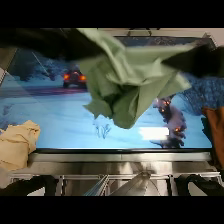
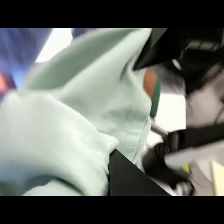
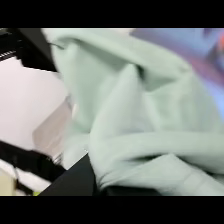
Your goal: Fold the shirts.
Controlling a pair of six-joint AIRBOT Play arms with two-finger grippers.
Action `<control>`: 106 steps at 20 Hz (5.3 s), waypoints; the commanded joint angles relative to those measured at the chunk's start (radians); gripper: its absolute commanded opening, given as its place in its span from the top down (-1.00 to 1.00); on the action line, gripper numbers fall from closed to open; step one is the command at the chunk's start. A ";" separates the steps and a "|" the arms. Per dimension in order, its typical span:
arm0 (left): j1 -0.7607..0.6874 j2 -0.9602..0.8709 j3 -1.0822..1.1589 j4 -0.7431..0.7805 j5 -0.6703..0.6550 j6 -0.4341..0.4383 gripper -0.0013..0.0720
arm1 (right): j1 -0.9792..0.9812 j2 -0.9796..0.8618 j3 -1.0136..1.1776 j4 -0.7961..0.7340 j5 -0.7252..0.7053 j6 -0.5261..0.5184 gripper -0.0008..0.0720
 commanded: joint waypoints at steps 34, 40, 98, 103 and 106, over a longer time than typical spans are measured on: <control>0.235 -0.711 -0.406 0.192 0.140 0.017 -0.97 | -0.041 -0.530 -0.737 -0.606 -0.298 0.131 -0.78; 0.197 -0.750 -0.406 0.192 0.137 0.016 0.96 | 0.037 -0.550 -0.732 -0.404 -0.297 0.032 0.92; -0.003 -0.822 -0.096 0.547 -0.121 -0.140 0.91 | -0.093 -0.605 -0.810 -0.128 -0.276 -0.051 -0.67; 0.047 -0.787 -0.096 0.419 -0.126 -0.123 0.91 | -0.095 -0.604 -0.790 0.013 -0.217 -0.097 0.93; 0.133 -0.718 -0.097 0.271 -0.183 -0.119 0.91 | -0.130 -0.584 -0.742 0.076 -0.019 -0.143 0.93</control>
